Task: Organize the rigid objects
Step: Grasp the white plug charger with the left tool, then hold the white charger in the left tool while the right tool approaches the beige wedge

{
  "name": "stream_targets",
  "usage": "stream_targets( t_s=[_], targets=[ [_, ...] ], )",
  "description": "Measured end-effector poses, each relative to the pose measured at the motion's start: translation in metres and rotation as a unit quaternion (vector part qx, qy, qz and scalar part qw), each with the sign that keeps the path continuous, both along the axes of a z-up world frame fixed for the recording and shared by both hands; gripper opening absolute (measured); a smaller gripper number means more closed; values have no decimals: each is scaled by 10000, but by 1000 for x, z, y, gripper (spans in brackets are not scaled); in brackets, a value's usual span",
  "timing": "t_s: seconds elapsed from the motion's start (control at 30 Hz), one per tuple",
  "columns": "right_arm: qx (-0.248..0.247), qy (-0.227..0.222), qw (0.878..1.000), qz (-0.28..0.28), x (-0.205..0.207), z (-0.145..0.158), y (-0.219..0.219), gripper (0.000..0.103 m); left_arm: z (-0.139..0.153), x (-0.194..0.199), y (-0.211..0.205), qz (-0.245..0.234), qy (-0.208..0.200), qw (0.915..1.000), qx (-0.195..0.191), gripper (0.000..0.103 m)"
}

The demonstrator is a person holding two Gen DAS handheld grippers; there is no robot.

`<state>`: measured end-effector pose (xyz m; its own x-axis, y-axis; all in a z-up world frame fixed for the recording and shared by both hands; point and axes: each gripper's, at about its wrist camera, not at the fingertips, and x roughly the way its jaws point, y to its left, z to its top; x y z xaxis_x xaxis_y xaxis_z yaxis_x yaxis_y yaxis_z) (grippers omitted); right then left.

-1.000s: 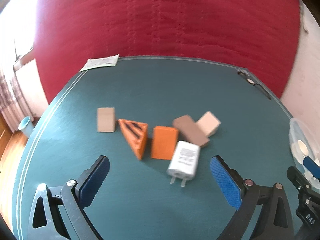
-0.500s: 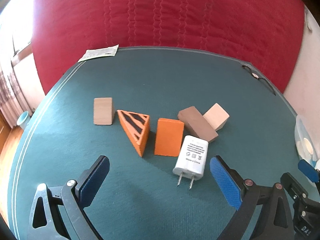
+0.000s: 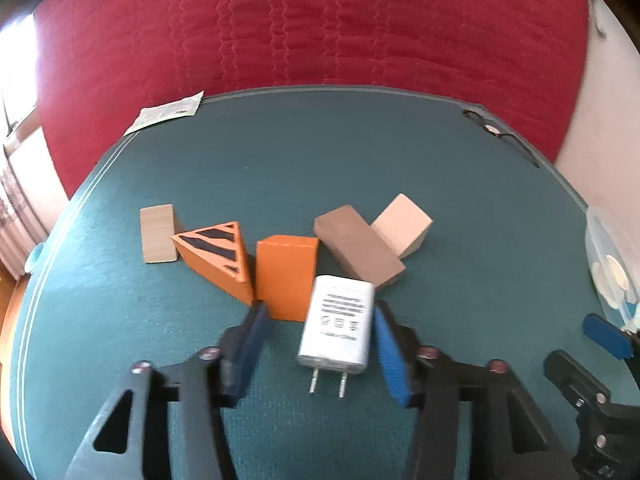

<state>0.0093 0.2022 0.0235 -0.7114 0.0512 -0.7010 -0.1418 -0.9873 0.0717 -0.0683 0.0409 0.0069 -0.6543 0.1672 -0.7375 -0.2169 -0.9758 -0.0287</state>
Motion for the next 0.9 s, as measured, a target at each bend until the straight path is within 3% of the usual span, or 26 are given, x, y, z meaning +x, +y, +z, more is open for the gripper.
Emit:
stream_targets(
  t_s=[0.03, 0.13, 0.57, 0.9],
  targets=[
    [-28, -30, 10000, -2, -2, 0, -1, 75, 0, 0, -1, -29, -3, 10000, 47, 36],
    [-137, -88, 9998, 89, -7, 0, -4, 75, 1, 2, -4, -30, -14, 9999, 156, 32],
    [-468, -359, 9974, 410, -66, -6, -9, 75, 2, 19, -36, 384, 10, 9987, 320, 32],
    [-308, -320, 9977, 521, -118, -7, -19, 75, 1, 21, -41, 394, -13, 9984, 398, 32]
  ],
)
